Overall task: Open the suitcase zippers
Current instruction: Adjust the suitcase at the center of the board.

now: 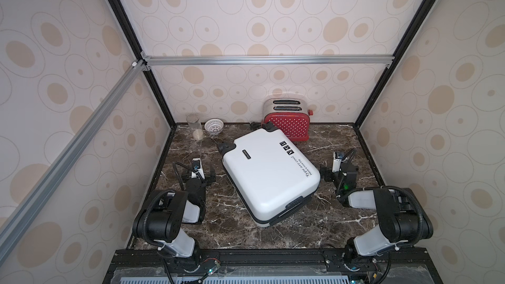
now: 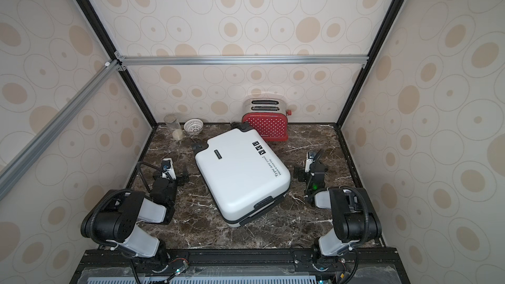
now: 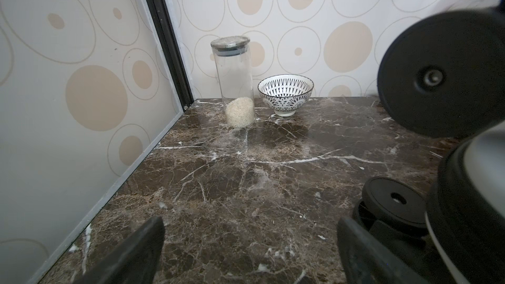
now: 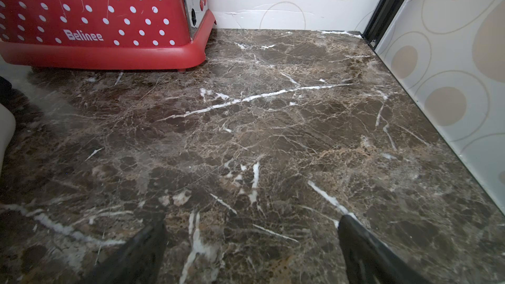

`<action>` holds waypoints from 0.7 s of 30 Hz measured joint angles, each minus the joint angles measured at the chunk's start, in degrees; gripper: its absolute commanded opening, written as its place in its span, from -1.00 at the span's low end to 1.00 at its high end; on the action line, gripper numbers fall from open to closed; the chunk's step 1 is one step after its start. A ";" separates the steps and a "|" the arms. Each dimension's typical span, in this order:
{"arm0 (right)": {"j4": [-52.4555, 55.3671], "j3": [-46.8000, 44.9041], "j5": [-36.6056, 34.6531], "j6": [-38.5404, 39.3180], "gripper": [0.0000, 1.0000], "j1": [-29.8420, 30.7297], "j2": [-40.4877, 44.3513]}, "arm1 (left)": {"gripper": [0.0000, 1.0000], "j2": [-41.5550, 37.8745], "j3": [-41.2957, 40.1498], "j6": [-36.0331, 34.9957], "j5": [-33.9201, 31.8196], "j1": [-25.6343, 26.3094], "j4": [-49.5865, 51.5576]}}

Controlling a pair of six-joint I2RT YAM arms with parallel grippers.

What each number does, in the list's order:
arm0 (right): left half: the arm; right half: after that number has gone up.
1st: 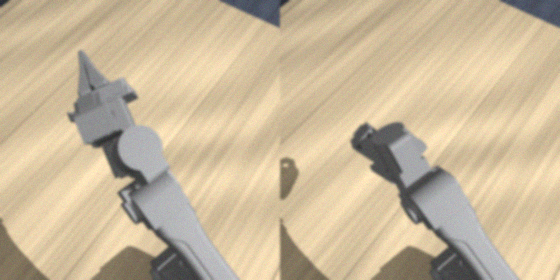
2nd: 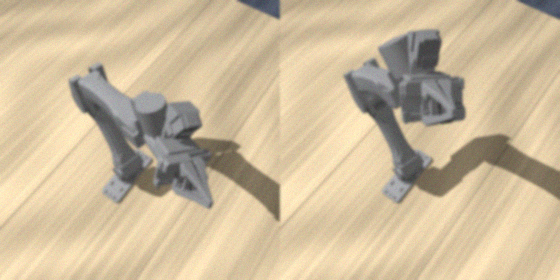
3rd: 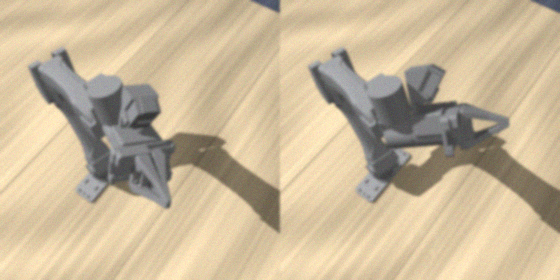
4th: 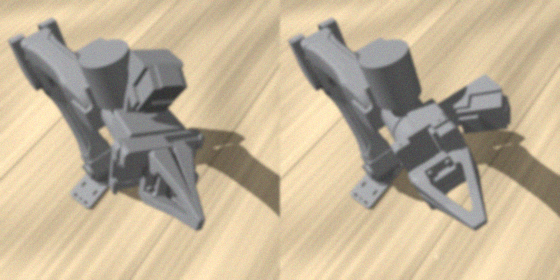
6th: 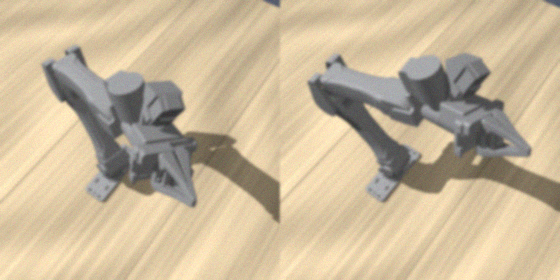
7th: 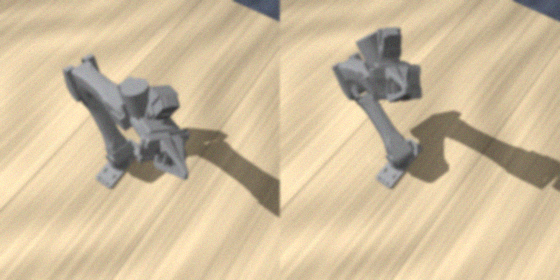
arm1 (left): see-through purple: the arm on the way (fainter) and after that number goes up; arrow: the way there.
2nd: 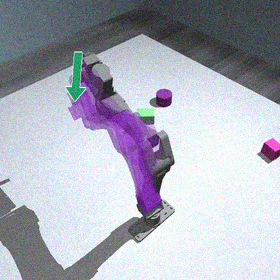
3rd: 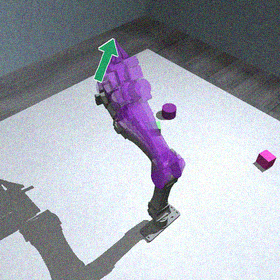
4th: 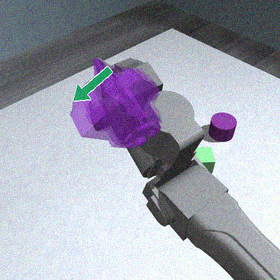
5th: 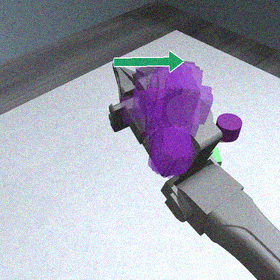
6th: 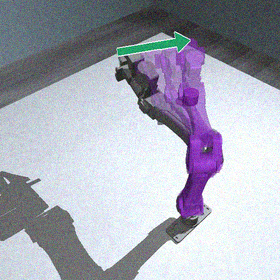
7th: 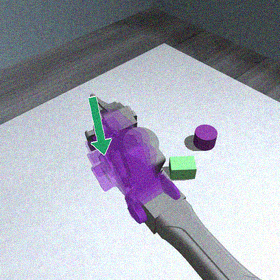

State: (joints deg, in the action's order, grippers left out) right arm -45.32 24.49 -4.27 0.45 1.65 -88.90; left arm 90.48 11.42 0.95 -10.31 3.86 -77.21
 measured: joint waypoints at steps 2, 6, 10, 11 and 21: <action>-0.02 0.00 0.00 0.00 0.99 0.00 0.00 | 0.97 0.00 0.02 0.00 0.00 0.00 0.02; -0.07 0.00 -0.02 -0.02 0.99 0.00 0.00 | 0.97 0.00 0.11 0.02 0.26 -0.11 0.15; 2.89 0.00 -0.83 -0.31 0.99 0.02 3.06 | 0.97 -0.02 0.37 0.04 1.29 -1.01 0.22; 5.05 0.02 -1.01 -0.44 0.99 0.02 5.62 | 0.97 -0.15 0.35 0.04 1.42 -1.05 0.24; 39.04 13.40 3.32 -7.85 0.99 0.92 35.74 | 0.61 -27.41 1.14 3.34 0.44 2.73 15.72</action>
State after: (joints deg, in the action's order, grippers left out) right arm -6.28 37.89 -0.95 -7.40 2.57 -53.17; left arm 63.07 12.56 4.29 -9.87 6.59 -61.49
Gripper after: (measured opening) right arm 0.996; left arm 0.843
